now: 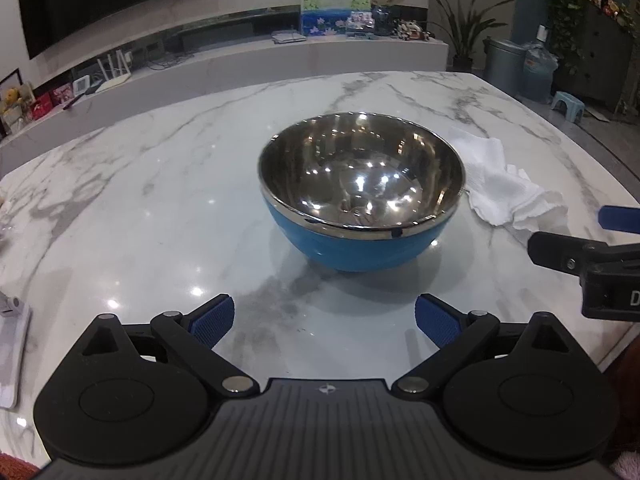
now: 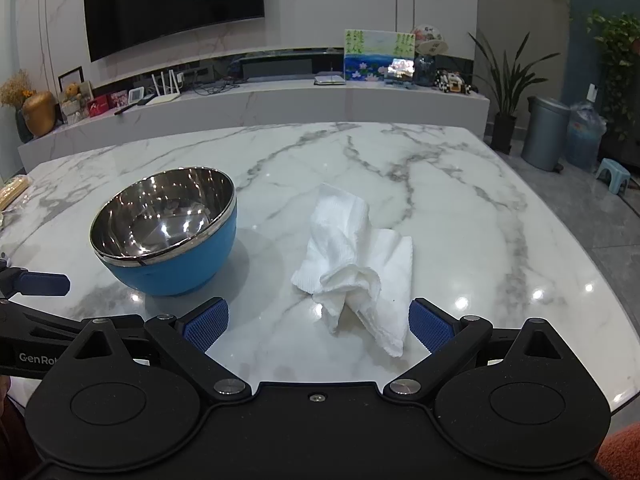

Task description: Clean bowl

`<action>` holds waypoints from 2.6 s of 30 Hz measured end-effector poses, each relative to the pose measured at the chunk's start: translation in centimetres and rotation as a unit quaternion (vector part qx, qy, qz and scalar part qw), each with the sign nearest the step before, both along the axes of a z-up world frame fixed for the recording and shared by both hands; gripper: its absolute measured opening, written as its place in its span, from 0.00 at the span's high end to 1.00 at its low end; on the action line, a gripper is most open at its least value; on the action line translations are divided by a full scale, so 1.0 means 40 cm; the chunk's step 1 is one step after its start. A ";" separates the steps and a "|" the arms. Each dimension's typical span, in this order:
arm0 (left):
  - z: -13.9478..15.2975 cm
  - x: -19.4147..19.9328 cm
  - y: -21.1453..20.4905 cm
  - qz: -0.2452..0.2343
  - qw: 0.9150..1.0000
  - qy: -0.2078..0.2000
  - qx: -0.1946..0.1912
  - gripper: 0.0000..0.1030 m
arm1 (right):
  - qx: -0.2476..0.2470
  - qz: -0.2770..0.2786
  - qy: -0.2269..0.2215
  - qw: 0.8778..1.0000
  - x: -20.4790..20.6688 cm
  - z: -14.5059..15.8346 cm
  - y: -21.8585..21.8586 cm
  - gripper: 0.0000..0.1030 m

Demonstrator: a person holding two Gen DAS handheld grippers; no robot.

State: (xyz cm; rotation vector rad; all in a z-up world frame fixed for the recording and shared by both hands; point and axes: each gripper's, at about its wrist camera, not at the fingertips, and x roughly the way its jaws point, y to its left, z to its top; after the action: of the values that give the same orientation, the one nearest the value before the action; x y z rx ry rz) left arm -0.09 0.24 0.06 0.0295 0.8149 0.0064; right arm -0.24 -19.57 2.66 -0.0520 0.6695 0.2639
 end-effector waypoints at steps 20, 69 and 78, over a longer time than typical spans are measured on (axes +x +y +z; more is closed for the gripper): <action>0.001 0.001 -0.001 -0.005 1.000 0.009 -0.021 0.10 | 0.001 0.003 0.005 1.000 0.004 -0.004 -0.003 0.05; -0.008 0.002 0.000 0.011 1.000 0.017 -0.007 0.10 | 0.003 0.010 0.015 1.000 0.006 -0.009 0.000 0.05; 0.006 -0.008 0.006 0.005 1.000 0.003 -0.016 0.10 | 0.008 0.005 0.011 1.000 0.005 -0.005 -0.001 0.05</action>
State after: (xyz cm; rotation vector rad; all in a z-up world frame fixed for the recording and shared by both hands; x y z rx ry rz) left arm -0.40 0.46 0.32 -0.0043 0.8217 0.0039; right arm -0.04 -19.60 2.45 -0.0381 0.6898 0.2803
